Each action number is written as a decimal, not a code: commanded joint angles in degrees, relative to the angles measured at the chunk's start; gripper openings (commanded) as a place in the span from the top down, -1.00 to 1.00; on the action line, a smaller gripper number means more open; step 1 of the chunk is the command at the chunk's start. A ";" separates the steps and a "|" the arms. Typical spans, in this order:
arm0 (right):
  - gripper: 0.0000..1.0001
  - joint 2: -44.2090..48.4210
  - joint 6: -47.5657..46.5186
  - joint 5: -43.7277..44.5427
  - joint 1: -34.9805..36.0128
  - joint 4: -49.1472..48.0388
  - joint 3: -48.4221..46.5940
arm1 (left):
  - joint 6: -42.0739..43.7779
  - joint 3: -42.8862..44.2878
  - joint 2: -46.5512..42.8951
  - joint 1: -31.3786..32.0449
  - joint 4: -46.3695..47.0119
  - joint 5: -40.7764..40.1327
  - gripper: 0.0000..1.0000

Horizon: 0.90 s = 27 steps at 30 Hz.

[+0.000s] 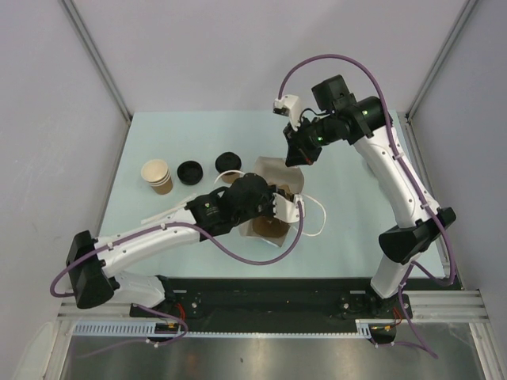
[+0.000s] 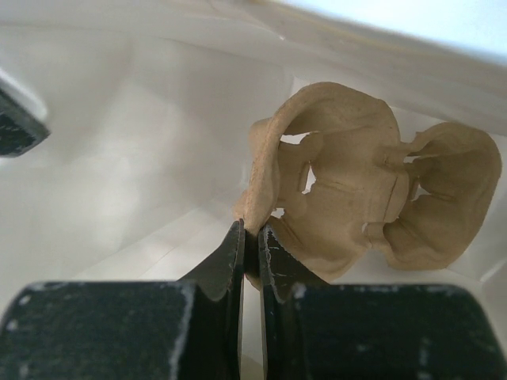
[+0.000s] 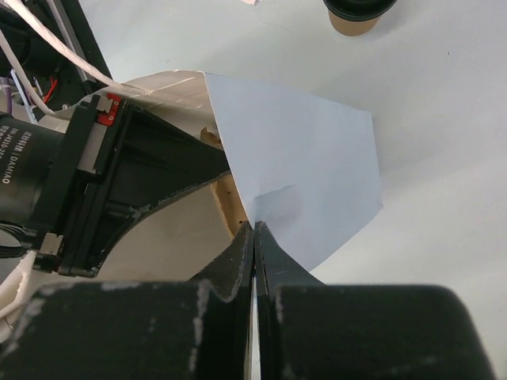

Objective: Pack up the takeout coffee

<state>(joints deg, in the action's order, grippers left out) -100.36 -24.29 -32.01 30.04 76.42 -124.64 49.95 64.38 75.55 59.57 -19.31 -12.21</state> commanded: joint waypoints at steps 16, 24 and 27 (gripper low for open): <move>1.00 -1.33 -1.46 -4.11 -0.86 6.63 -2.63 | -5.04 11.20 7.15 -4.55 -9.78 6.40 1.00; 1.00 -1.77 -1.72 -4.64 -1.56 6.98 -2.71 | -5.39 13.75 9.26 -5.61 -14.00 9.83 0.99; 1.00 -1.95 -1.72 -4.90 -1.74 6.90 -2.63 | -5.04 14.02 9.44 -5.61 -14.70 10.27 1.00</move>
<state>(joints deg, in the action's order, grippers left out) -101.73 -25.56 -34.63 28.58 76.47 -125.27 45.91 75.68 84.62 54.46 -31.66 -4.25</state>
